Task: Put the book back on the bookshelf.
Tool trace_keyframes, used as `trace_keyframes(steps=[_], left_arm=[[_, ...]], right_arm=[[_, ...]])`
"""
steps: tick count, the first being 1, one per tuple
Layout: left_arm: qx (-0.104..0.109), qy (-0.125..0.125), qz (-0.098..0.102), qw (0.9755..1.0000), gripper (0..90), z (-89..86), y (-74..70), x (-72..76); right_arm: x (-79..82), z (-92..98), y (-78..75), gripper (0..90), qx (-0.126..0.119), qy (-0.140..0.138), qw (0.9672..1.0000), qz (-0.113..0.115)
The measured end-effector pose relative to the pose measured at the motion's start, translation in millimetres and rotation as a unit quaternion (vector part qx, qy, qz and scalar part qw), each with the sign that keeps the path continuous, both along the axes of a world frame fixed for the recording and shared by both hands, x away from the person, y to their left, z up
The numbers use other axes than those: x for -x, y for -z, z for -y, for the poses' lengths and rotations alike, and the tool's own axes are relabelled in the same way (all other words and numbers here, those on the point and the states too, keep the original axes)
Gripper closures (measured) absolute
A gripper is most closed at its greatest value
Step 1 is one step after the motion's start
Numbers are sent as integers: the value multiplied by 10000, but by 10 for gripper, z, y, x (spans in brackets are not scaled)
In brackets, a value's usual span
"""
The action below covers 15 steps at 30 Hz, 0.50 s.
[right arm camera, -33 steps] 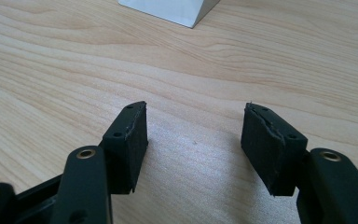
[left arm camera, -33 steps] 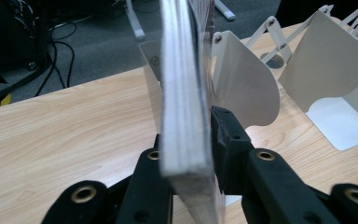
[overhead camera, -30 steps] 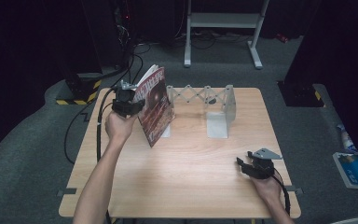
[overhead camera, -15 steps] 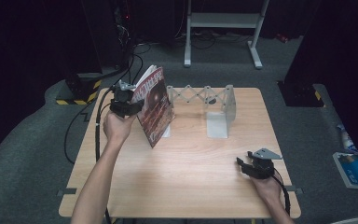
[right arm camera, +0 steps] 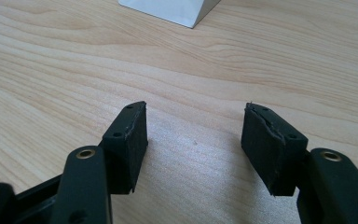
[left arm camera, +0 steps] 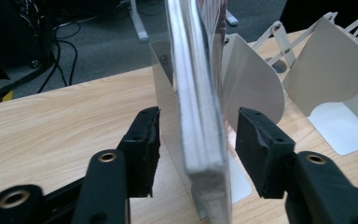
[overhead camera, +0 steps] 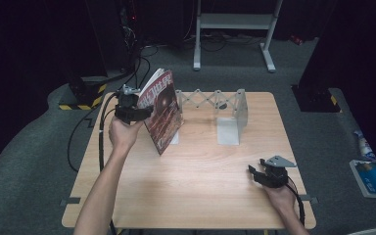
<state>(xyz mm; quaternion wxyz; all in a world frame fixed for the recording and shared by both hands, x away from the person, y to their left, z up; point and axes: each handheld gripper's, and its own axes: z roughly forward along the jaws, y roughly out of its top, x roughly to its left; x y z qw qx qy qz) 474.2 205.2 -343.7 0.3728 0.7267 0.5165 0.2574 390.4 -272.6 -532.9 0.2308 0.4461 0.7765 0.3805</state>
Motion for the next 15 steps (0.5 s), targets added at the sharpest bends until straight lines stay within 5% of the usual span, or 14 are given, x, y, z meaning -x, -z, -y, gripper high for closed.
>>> trace_keyframes(steps=[15], left_arm=[[427,95,239,9988,402,-91,-4,73]], right_arm=[[1,0,0,408,-11,4,10000,-7]])
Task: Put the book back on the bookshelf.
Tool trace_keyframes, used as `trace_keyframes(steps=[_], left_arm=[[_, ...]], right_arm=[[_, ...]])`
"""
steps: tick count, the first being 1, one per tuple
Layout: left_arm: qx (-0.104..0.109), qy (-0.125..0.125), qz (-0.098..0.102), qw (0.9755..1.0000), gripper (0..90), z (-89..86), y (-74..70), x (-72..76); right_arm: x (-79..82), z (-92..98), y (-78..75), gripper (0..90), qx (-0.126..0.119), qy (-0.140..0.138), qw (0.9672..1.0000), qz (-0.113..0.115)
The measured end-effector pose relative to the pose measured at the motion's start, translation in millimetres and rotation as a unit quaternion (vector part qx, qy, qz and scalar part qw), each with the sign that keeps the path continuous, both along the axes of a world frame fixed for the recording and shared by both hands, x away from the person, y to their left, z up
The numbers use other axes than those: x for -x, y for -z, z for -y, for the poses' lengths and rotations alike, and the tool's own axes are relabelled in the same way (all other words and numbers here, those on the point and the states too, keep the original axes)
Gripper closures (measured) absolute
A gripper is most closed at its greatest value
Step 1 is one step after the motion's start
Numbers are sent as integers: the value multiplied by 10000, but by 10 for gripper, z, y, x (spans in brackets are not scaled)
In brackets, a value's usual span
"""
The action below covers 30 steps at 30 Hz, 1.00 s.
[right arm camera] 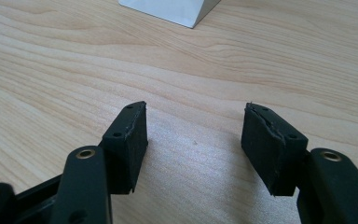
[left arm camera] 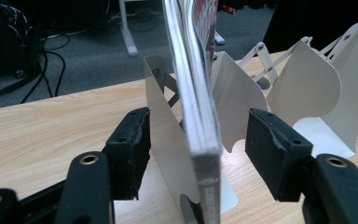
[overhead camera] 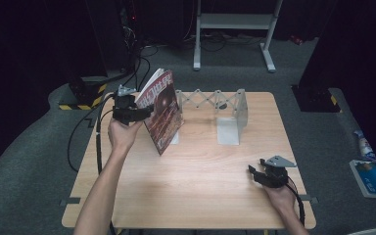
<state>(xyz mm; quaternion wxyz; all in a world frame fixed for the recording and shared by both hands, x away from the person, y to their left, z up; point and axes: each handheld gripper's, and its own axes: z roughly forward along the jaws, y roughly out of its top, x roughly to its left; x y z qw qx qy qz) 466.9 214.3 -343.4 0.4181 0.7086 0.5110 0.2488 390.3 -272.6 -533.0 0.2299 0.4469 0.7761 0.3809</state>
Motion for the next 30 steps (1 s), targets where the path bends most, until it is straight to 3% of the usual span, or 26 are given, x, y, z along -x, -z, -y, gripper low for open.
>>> trace_keyframes(steps=[30], left_arm=[[364,39,374,9986,377,-222,-9,263]], right_arm=[[-1,2,3,405,8,-10,10000,20]])
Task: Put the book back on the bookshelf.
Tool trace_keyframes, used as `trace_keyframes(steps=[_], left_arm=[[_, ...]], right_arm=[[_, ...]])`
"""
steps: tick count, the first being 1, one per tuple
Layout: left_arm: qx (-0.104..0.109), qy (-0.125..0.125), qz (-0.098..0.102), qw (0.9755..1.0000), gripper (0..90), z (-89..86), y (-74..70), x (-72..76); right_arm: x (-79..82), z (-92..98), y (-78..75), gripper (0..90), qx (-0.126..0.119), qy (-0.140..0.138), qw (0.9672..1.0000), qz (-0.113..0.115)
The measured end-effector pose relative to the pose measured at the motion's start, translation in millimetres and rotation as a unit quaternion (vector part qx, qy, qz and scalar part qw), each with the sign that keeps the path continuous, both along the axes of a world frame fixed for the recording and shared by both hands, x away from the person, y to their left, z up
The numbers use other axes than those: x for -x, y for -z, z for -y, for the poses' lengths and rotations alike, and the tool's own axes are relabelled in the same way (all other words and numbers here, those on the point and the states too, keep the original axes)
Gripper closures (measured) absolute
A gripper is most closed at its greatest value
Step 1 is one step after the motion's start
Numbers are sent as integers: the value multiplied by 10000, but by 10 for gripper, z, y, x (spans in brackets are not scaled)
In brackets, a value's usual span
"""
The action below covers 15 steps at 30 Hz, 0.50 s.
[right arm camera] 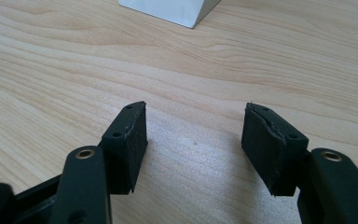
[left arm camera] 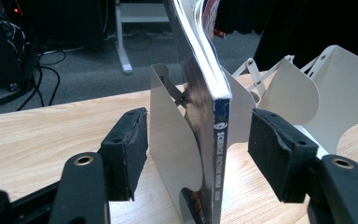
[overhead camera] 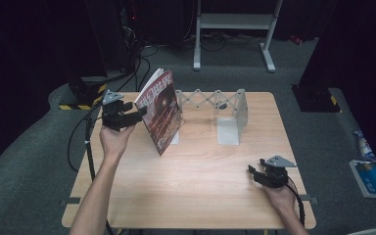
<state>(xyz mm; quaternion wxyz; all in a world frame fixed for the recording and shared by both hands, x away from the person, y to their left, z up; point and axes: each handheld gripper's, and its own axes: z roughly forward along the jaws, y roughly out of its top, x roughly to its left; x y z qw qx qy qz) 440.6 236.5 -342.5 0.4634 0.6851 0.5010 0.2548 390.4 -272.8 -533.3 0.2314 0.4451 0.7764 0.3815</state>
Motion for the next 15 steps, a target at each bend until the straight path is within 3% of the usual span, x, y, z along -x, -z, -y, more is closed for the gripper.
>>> trace_keyframes(steps=[15], left_arm=[[147,-6,118,9998,373,-96,2,126]], right_arm=[[1,0,1,405,-2,1,10000,3]])
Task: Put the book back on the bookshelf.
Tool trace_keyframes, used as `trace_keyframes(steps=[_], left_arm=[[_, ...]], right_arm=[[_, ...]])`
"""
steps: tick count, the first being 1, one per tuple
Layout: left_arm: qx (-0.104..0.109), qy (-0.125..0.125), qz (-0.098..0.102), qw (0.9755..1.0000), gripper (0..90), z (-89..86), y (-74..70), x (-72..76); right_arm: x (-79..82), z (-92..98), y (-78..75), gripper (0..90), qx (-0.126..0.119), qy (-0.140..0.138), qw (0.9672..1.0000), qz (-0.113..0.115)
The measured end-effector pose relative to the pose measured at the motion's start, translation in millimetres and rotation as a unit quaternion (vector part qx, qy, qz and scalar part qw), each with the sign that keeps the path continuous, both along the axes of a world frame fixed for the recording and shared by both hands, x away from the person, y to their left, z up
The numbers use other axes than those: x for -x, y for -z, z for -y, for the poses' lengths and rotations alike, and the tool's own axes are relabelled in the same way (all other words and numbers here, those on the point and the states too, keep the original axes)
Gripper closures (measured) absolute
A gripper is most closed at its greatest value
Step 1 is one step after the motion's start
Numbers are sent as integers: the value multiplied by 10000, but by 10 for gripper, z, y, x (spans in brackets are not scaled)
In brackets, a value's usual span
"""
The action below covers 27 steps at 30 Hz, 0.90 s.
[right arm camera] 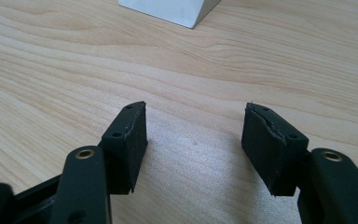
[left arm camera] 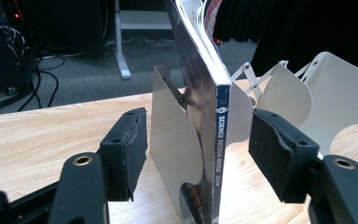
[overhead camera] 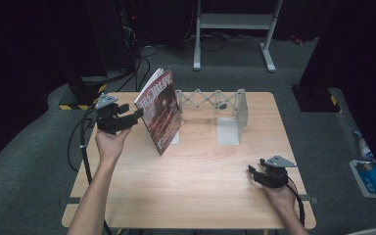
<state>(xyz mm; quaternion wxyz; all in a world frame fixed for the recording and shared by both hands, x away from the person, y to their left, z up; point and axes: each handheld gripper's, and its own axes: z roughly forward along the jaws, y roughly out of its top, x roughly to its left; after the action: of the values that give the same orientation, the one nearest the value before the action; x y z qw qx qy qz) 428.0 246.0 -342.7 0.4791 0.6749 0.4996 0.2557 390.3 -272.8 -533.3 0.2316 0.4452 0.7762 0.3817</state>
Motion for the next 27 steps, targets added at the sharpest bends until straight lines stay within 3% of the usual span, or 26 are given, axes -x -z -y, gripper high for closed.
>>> trace_keyframes(steps=[11,16,27], left_arm=[[114,-21,83,9999,373,-86,13,100],[72,-39,86,9999,373,-107,38,131],[231,-32,114,9997,373,-164,100,220]], right_arm=[[0,-1,1,404,-6,3,10000,6],[1,-1,1,404,-9,5,10000,6],[0,-2,3,401,-11,9,10000,11]])
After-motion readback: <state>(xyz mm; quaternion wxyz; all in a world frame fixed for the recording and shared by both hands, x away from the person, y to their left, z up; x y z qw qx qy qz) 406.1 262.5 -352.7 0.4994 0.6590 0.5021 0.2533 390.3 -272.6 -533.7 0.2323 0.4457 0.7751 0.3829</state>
